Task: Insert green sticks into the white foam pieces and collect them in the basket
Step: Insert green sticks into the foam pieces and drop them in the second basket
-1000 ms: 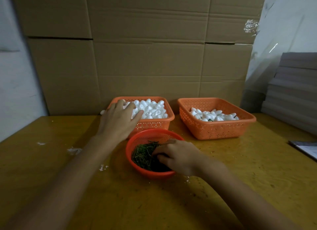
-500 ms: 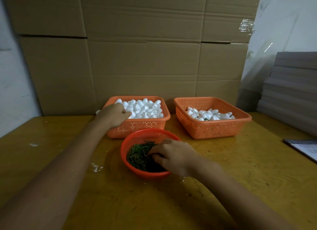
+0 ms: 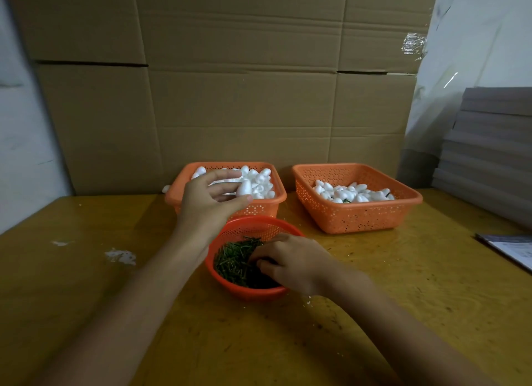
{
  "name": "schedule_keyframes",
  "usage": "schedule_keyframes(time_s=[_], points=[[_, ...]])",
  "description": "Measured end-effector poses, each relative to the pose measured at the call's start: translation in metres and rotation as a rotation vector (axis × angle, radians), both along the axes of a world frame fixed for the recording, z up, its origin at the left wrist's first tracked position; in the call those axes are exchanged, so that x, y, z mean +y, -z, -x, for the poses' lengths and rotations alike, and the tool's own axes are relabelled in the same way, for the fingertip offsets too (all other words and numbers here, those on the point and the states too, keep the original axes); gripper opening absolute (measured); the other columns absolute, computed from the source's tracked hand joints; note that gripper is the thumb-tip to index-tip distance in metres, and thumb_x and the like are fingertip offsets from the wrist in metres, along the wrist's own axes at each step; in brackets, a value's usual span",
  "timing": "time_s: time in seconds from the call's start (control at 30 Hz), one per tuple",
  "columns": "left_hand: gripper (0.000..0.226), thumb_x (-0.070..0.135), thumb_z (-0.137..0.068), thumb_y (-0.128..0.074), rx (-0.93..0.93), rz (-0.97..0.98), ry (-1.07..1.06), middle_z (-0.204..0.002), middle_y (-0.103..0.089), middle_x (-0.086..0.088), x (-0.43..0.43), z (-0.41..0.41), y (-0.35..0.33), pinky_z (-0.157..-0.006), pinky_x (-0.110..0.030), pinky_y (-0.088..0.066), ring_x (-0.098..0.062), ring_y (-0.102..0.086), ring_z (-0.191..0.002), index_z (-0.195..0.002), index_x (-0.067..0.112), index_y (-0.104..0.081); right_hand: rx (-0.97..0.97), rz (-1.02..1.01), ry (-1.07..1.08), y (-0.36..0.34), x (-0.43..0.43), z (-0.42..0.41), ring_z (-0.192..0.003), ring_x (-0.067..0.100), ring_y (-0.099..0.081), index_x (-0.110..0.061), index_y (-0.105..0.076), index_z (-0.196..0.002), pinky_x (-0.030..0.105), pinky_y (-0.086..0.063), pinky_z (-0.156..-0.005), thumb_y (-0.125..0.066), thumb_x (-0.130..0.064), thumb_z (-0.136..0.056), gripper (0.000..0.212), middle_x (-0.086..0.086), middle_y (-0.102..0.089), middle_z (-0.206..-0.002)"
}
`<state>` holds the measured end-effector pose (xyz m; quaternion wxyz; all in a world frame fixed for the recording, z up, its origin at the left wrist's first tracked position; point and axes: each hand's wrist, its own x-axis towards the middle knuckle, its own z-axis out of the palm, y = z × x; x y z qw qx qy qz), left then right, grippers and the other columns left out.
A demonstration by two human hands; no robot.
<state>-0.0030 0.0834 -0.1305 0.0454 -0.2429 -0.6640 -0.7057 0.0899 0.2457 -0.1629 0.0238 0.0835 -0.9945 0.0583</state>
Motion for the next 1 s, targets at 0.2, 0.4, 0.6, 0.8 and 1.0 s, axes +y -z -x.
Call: schedule_keyframes(time_s=[0.2, 0.4, 0.6, 0.8, 1.0], points=[[0.032, 0.006, -0.082, -0.086, -0.031, -0.015, 0.160, -0.111, -0.079, 0.012, 0.000, -0.023, 0.022, -0.083, -0.017, -0.058, -0.004, -0.074, -0.107, -0.106, 0.026, -0.080, 0.027, 0.042, -0.015, 0.000, 0.002, -0.001, -0.128, 0.020, -0.057, -0.034, -0.064, -0.136, 0.047, -0.052, -0.098, -0.052, -0.035, -0.105, 0.034, -0.004, -0.065, -0.137], [0.036, 0.001, -0.086, -0.081, -0.097, -0.137, 0.260, -0.113, -0.079, -0.007, -0.006, -0.024, 0.033, -0.096, -0.037, -0.060, -0.026, -0.077, -0.107, -0.114, 0.022, -0.077, 0.151, 0.209, -0.028, -0.001, 0.003, -0.003, -0.111, 0.010, -0.064, -0.029, -0.078, -0.112, 0.036, -0.052, -0.093, -0.072, -0.026, -0.095, 0.018, -0.012, -0.073, -0.119], [0.032, -0.002, -0.089, -0.075, -0.123, -0.203, 0.317, -0.118, -0.078, -0.008, -0.008, -0.023, 0.032, -0.088, -0.031, -0.062, -0.032, -0.077, -0.106, -0.118, 0.012, -0.074, 0.224, 0.250, -0.021, 0.001, 0.003, -0.003, -0.098, 0.012, -0.064, -0.024, -0.080, -0.105, 0.035, -0.050, -0.083, -0.070, -0.031, -0.097, 0.014, -0.007, -0.074, -0.108], [0.028, 0.002, -0.078, -0.080, -0.174, -0.269, 0.369, -0.121, -0.076, -0.011, -0.011, -0.024, 0.028, -0.090, -0.031, -0.062, -0.034, -0.075, -0.110, -0.104, 0.014, -0.079, 0.232, 0.395, 0.054, -0.001, 0.004, -0.004, -0.087, 0.013, -0.064, -0.018, -0.075, -0.092, 0.041, -0.049, -0.080, -0.062, -0.025, -0.100, 0.017, -0.002, -0.073, -0.095], [0.030, 0.004, -0.079, -0.081, -0.205, -0.327, 0.387, -0.121, -0.075, -0.015, -0.012, -0.022, 0.029, -0.088, -0.030, -0.061, -0.035, -0.074, -0.113, -0.109, 0.007, -0.075, 0.217, 0.633, 0.097, -0.005, 0.007, -0.006, -0.061, 0.011, -0.054, -0.009, -0.069, -0.079, 0.037, -0.042, -0.061, -0.054, -0.024, -0.104, 0.033, 0.011, -0.070, -0.079]])
